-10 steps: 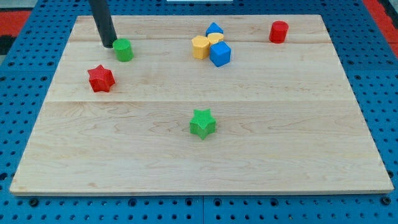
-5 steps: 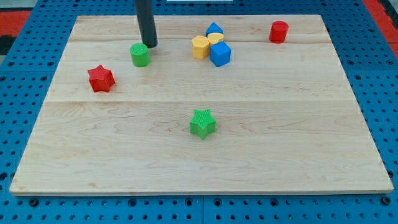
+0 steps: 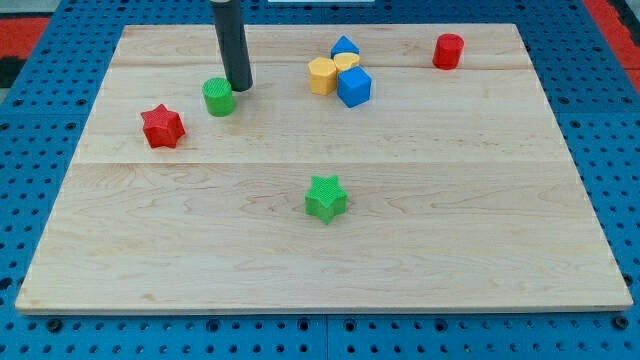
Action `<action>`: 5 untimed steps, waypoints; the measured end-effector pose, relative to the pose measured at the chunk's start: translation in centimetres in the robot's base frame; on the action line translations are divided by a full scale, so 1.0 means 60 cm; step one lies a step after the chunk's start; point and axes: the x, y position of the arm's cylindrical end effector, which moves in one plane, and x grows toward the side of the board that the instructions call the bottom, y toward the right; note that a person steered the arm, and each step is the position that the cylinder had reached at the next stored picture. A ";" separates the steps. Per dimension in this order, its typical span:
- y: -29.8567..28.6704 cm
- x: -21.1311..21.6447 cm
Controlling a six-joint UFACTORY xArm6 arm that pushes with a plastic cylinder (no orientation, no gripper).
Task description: Move the green circle closer to the red star
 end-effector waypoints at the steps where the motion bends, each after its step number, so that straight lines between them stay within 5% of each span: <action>1: 0.000 0.016; 5: -0.050 0.042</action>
